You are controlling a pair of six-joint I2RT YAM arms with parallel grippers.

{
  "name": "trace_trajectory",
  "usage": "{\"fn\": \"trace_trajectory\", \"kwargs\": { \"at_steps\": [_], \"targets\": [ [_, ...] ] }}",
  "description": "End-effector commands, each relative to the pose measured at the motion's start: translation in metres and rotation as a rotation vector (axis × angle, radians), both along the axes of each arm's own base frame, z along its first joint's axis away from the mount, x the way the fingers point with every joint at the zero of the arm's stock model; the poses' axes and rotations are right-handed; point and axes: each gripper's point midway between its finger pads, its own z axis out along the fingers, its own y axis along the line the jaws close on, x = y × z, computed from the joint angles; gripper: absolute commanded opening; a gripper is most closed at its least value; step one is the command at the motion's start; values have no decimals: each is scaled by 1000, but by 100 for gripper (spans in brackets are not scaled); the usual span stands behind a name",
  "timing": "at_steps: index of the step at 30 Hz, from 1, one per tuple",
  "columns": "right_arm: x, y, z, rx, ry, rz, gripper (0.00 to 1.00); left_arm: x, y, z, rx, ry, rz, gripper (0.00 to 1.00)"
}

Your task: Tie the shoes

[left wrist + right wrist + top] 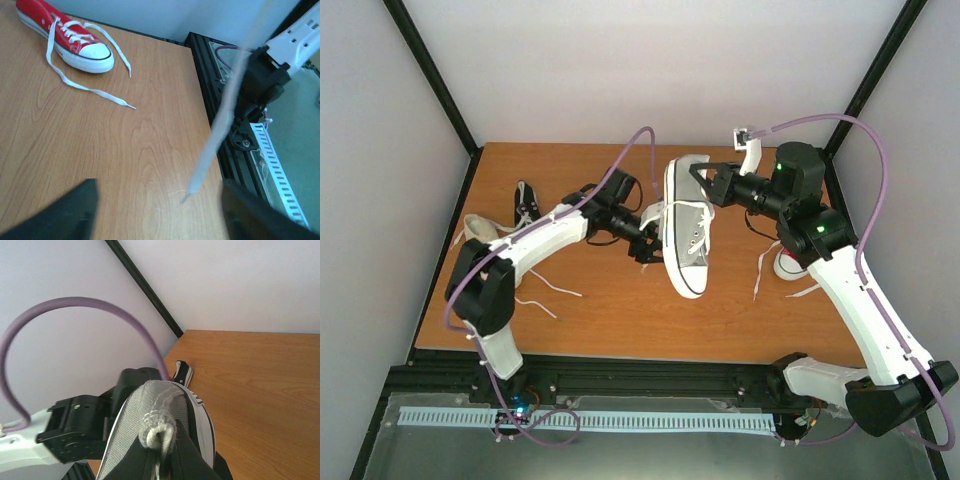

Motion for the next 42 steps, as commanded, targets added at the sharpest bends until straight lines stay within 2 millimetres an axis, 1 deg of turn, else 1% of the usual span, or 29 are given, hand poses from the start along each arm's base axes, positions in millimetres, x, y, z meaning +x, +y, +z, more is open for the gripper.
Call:
{"fn": "trace_trajectory", "kwargs": {
  "at_steps": [1,2,5,8,10,13,15,16,18,20,23,25,27,28,31,32,33,34,36,38,40,42],
  "targets": [
    [-15,-1,35,69,-70,23,3,11,-10,2,18,-4,-12,11],
    [-15,-3,35,61,-71,13,3,10,-8,1,34,-3,-13,2],
    [-14,-17,28,11,-68,-66,3,-5,8,2,56,-42,-59,1],
    [-9,-38,10,-75,-48,-187,3,-6,26,-1,111,-83,2,1],
    [-2,-56,-10,-148,-14,-290,3,1,40,-5,166,-114,73,1],
    [9,-83,-56,-267,71,-443,3,17,65,-12,268,-173,204,1],
    [16,-92,-87,-318,129,-506,3,30,82,-17,331,-199,299,1],
    [18,-93,-103,-335,161,-523,3,35,90,-19,361,-212,338,1],
    [22,-87,-130,-366,199,-550,3,44,106,-24,424,-245,411,1],
    [25,-73,-152,-415,205,-572,3,51,121,-32,481,-267,468,1],
    [34,-50,-175,-456,213,-582,3,51,134,-41,534,-282,499,1],
    [40,-30,-186,-456,206,-568,3,51,141,-46,563,-306,506,1],
    [46,-10,-199,-466,201,-547,3,55,149,-50,594,-339,531,1],
    [49,-2,-208,-479,210,-538,4,58,154,-52,608,-356,543,1],
    [59,17,-235,-499,252,-498,10,64,162,-57,637,-388,567,1],
    [61,22,-243,-510,264,-480,14,66,165,-59,649,-395,576,1],
    [62,25,-248,-524,272,-467,22,69,167,-62,663,-400,586,1],
    [63,27,-251,-543,276,-459,32,71,170,-64,676,-404,594,1],
    [62,22,-254,-591,279,-458,45,74,174,-70,702,-409,602,1],
    [57,10,-252,-635,271,-471,54,74,175,-74,712,-404,602,1],
    [49,-10,-253,-684,283,-490,59,71,175,-75,711,-392,596,1],
    [39,-42,-260,-719,333,-516,62,66,176,-75,706,-386,589,1]
  ]
}}
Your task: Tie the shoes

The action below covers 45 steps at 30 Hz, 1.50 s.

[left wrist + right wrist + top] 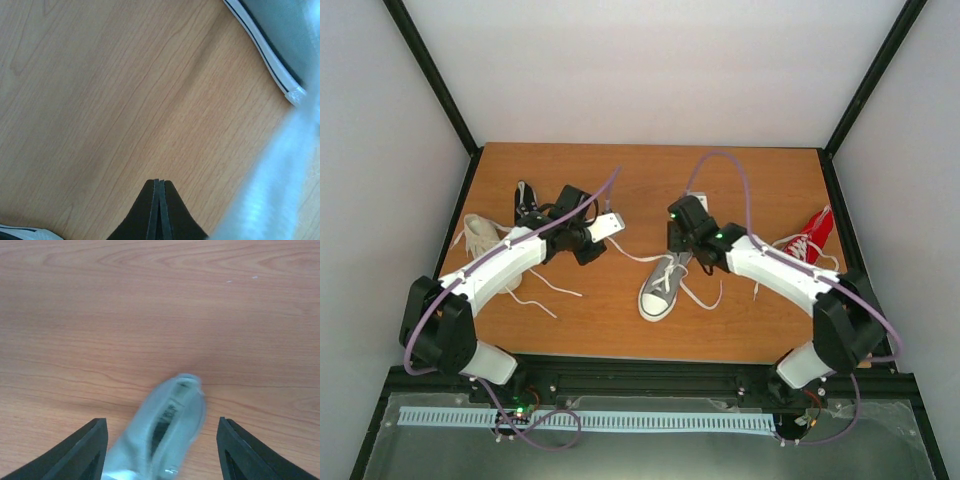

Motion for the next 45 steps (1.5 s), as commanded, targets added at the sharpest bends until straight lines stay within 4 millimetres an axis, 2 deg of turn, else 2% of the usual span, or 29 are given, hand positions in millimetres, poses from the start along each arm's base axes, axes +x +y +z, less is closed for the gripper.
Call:
{"fn": "trace_trajectory", "kwargs": {
  "at_steps": [1,4,7,9,14,17,20,22,27,28,31,33,37,41,45],
  "targets": [
    [-17,-59,7,-59,34,-77,62,0,5,2,10,-23,-5,1],
    [-44,-94,-10,-59,104,-127,63,-6,2,2,-10,-16,-26,1],
    [-68,-114,-23,-62,143,-168,63,-8,0,-1,-16,2,-32,1],
    [-82,-116,-39,-50,193,-168,64,-7,1,-3,-9,11,-27,1],
    [-108,-103,-89,14,361,-131,63,-13,-13,-14,-76,86,-38,1],
    [-120,-97,-110,41,429,-115,57,-24,-24,-35,-73,171,-57,1],
    [-125,-97,-122,45,453,-109,50,-41,-35,-63,17,195,-118,1],
    [-124,-98,-127,31,453,-112,41,-48,-40,-80,57,196,-147,1],
    [-122,-105,-133,-24,456,-119,7,-37,-55,-100,126,168,-138,1],
    [-121,-107,-132,-33,450,-122,4,-39,-59,-104,141,165,-154,1],
    [-113,-112,-122,-38,400,-143,3,-57,-77,-115,138,198,-235,1],
    [-102,-109,-113,5,353,-130,3,-73,-86,-120,137,233,-294,1],
    [-82,-67,-99,159,304,21,3,-92,-94,-116,95,277,-356,1],
    [-66,-19,-106,269,379,144,3,-97,-95,-109,70,281,-366,1],
    [-43,-6,-105,268,367,135,3,-108,-101,-102,7,309,-385,1]
  ]
}}
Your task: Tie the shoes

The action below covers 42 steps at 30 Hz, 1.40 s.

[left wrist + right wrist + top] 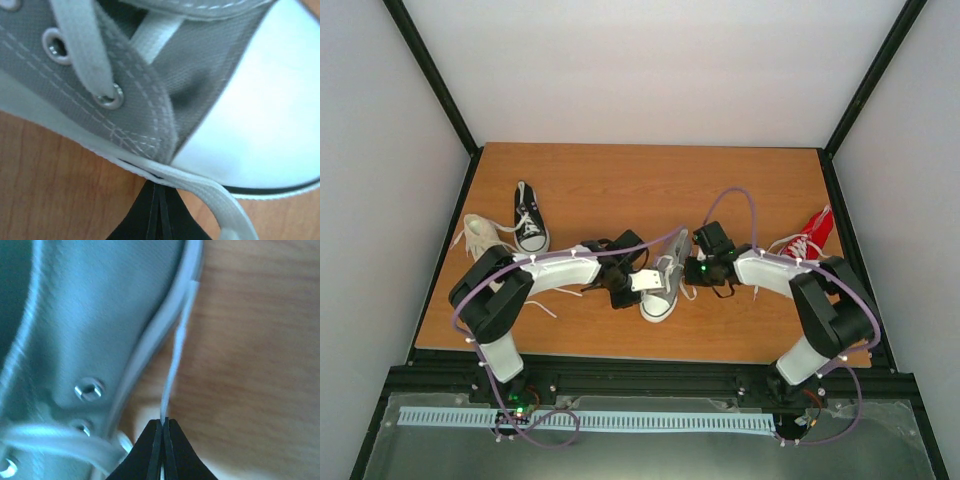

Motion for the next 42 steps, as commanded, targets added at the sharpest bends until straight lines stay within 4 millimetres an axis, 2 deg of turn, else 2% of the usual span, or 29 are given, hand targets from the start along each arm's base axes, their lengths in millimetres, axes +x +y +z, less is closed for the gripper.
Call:
{"fn": "trace_trajectory", "kwargs": {
  "at_steps": [1,5,9,11,14,15,18,21,23,25,27,31,34,38,40,42],
  "targets": [
    [29,33,20,93,-62,51,3,-15,-11,16,-90,45,-35,1],
    [35,45,30,152,-92,78,3,-16,-16,19,-116,57,-34,1],
    [37,48,27,152,-78,90,3,-13,-19,16,-117,53,-22,1],
    [38,44,23,122,-61,74,3,-11,-17,15,-103,42,-22,1],
    [40,23,27,53,-79,15,3,1,-5,25,-62,-55,-22,1],
    [40,15,33,47,-95,-5,3,13,2,34,-42,-121,-4,1],
    [42,-8,73,42,-198,-25,3,54,33,75,-9,-272,111,1],
    [45,-17,126,-7,-348,44,3,80,62,119,-13,-337,214,1],
    [41,-3,167,51,-451,161,3,81,69,135,2,-368,207,1],
    [30,23,201,175,-522,314,3,76,69,141,-7,-356,195,1],
    [18,51,219,304,-543,455,3,75,69,143,-11,-349,208,1],
    [23,79,215,371,-515,526,3,81,75,154,-5,-401,243,1],
    [39,97,207,420,-479,522,3,75,72,164,-41,-400,232,1],
    [45,132,199,439,-455,573,3,68,70,167,-69,-380,220,1],
    [43,150,190,425,-428,613,8,67,70,164,-67,-376,220,1],
    [40,161,180,416,-391,643,21,66,70,161,-64,-369,222,1]
  ]
}}
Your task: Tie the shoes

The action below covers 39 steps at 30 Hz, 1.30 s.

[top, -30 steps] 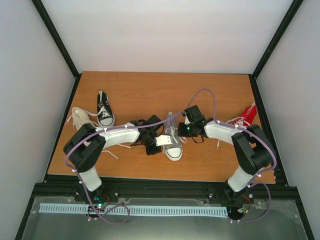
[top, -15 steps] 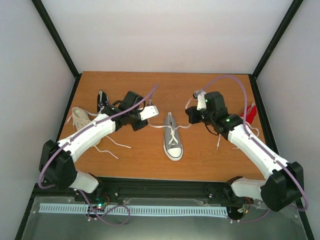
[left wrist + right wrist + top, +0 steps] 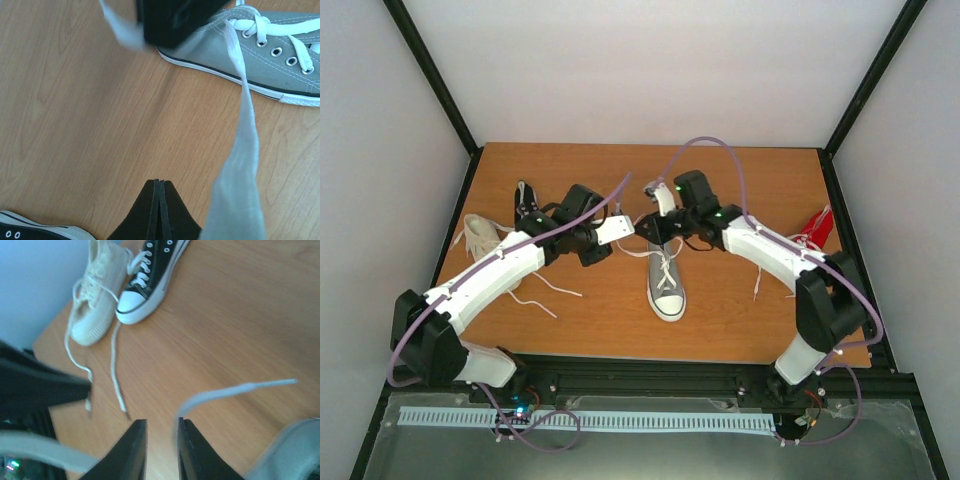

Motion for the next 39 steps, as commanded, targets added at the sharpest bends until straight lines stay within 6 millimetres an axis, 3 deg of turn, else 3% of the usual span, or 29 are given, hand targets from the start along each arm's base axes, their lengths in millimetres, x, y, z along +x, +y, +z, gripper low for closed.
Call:
{"fn": "trace_trajectory", "kwargs": {
  "at_steps": [1,4,8,12,17,22,28,39],
  "targets": [
    [-8,35,13,30,-25,105,29,-6,0,1,-8,13,-12,1],
    [-11,30,13,13,-39,104,51,-6,0,0,-7,11,-12,1],
    [-15,14,25,7,-90,99,60,-4,-1,1,-7,6,-14,1],
    [-30,0,40,63,-144,162,61,6,-7,0,-6,6,-9,1],
    [-50,5,40,117,-186,304,61,24,-22,5,-26,1,-12,1],
    [-43,11,28,117,-199,365,59,35,-34,12,-54,27,-19,1],
    [-50,23,34,231,-186,484,58,41,-40,14,-68,70,-11,1],
    [-10,24,35,308,-251,218,44,41,-49,12,-102,151,12,1]
  ]
}}
